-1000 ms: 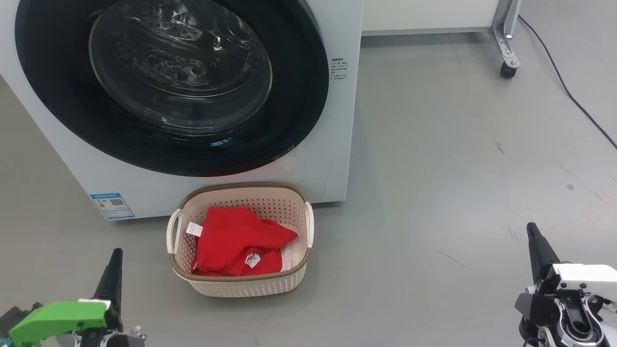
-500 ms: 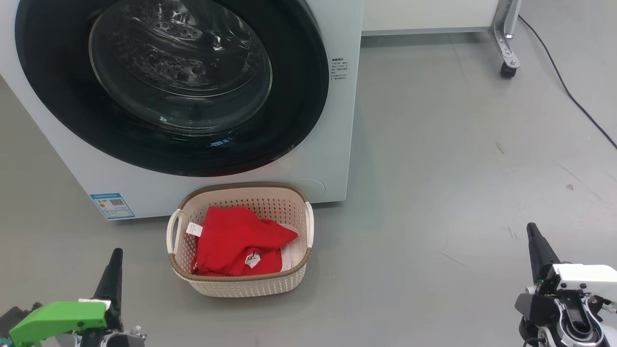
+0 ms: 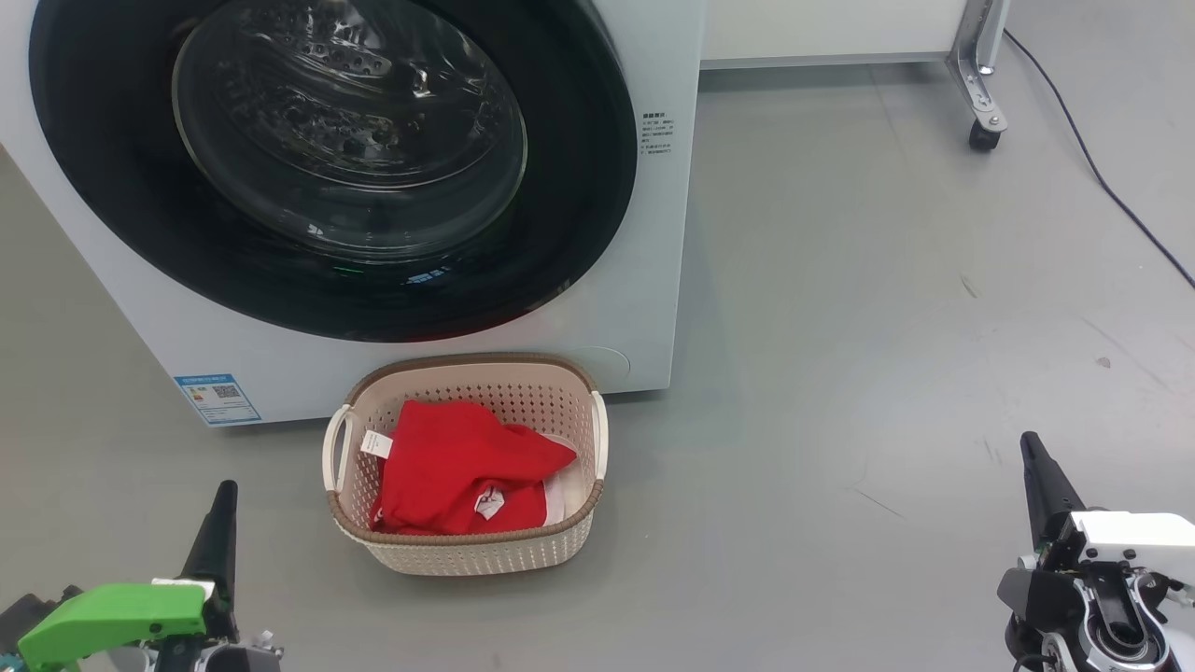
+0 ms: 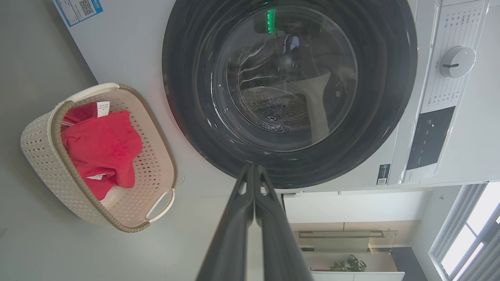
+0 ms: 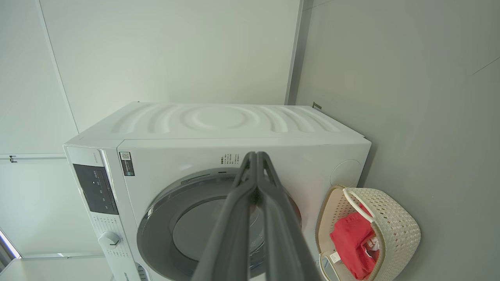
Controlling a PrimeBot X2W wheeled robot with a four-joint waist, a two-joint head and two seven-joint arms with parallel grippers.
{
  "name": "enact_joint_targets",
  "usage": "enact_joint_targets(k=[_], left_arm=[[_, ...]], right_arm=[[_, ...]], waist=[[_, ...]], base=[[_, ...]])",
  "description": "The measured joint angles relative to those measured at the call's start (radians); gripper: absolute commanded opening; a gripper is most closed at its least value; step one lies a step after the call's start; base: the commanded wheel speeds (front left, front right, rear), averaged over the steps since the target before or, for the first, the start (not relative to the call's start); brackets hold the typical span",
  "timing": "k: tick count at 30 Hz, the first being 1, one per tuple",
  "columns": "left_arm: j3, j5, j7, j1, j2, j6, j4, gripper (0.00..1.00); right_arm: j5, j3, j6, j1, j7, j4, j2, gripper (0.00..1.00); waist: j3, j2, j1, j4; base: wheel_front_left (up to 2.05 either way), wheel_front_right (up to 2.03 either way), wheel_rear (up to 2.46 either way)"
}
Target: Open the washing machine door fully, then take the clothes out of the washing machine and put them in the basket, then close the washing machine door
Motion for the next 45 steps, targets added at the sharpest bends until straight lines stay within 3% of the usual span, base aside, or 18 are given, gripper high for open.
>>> enact_joint_targets(k=[45], left_arm=[[0.005, 0.0, 0.001, 0.0, -0.005, 0.0, -0.003, 0.0]], right_arm=[[0.0, -0.005, 0.0, 0.0, 0.008, -0.001, 0.004, 0.0]], waist=[[0.0, 0.0, 0.0, 0.0]], base=[[0.0, 0.0, 0.0]])
